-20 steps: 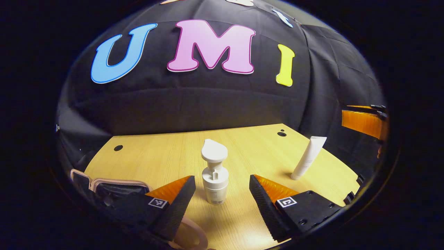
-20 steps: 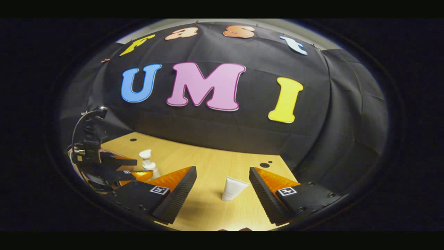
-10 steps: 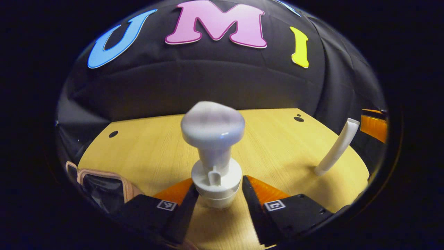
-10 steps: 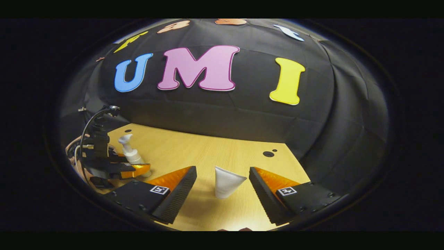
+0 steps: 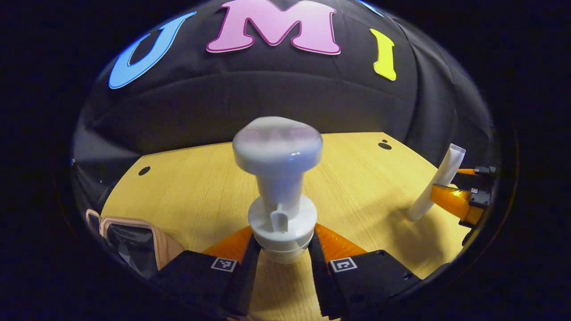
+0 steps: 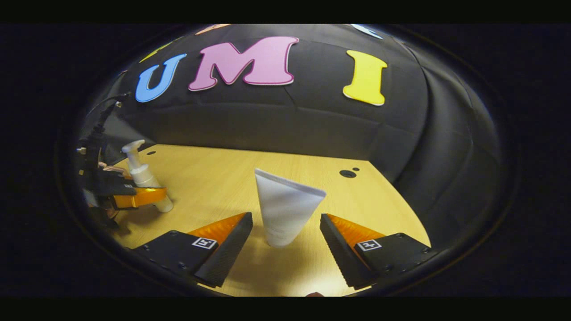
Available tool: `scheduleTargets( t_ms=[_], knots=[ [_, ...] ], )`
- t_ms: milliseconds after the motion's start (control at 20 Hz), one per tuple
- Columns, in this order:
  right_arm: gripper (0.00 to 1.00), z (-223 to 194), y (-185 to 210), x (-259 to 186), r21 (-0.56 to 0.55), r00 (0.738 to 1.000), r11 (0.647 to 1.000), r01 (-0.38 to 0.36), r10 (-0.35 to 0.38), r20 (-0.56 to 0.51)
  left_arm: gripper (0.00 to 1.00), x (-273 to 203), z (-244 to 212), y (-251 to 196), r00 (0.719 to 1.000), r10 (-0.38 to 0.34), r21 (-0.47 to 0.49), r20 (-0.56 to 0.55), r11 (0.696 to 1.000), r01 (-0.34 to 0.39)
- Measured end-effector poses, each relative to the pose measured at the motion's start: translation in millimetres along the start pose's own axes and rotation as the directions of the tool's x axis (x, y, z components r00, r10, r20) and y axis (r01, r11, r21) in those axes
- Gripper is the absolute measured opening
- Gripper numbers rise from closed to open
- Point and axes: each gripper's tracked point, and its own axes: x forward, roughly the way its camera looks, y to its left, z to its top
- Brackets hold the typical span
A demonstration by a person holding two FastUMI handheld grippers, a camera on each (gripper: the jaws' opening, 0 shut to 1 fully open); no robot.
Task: First open the suitcase, pack the skin care products into it, and then close the suitcase.
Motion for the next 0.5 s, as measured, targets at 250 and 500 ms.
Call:
scheduleTargets(
  t_ms=[250, 500],
  knots=[
    [0.94, -11, 3, 20, 0.002, 1.000, 1.000, -0.014, 0.014, -0.022, 0.61, 2, 2, -6, 1.000, -0.010, 0.015, -0.003, 1.000, 0.010],
    [0.48, -10, -5, 20, 0.062, 0.999, 0.998, 0.024, -0.021, -0.046, 0.60, 0, 4, -10, 1.000, -0.019, 0.001, -0.012, 1.000, 0.019]
  ],
)
